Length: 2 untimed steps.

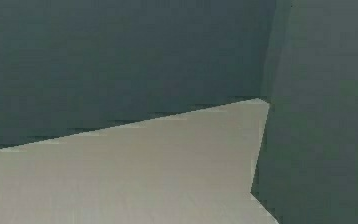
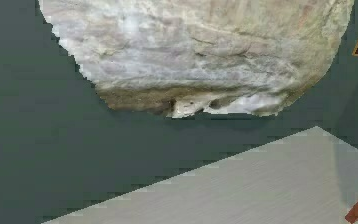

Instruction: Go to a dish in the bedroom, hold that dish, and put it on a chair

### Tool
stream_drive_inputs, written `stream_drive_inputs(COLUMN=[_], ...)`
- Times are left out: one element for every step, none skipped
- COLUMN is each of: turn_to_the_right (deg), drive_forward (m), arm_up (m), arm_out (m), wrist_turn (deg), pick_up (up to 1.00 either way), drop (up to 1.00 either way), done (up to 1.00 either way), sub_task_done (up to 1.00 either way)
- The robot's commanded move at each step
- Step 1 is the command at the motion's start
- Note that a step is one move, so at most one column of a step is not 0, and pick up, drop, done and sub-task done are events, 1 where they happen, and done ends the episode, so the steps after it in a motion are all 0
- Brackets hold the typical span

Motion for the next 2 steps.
stream_drive_inputs(turn_to_the_right=[3.0,0.0], drive_forward=[0.00,1.00], arm_up=[0.00,0.00], arm_out=[0.00,0.00], wrist_turn=[0.0,0.0], pick_up=[0.00,0.00], drop=[0.00,0.00], done=[0.00,0.00], sub_task_done=[0.00,0.00])
